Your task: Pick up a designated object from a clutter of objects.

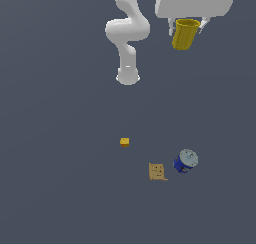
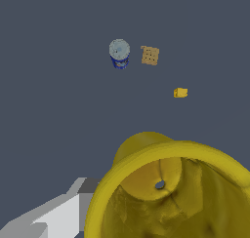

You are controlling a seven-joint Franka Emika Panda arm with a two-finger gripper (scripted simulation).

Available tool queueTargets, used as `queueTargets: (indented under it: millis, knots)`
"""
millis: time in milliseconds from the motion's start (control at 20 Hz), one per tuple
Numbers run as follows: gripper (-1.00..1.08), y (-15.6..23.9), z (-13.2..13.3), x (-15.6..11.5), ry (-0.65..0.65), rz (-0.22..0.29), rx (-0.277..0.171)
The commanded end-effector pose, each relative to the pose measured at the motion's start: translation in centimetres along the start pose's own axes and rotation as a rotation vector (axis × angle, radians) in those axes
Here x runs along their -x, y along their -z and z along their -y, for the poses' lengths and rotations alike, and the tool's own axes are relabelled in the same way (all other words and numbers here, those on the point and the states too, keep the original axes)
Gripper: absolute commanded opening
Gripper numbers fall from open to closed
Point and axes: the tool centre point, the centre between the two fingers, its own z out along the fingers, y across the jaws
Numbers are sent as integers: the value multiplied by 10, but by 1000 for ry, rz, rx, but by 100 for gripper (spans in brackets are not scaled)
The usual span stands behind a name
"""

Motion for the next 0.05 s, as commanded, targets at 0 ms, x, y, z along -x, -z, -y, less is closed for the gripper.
queueTargets:
  millis: [0]
  knots:
    - [-100, 2, 1, 0, -1, 0, 0]
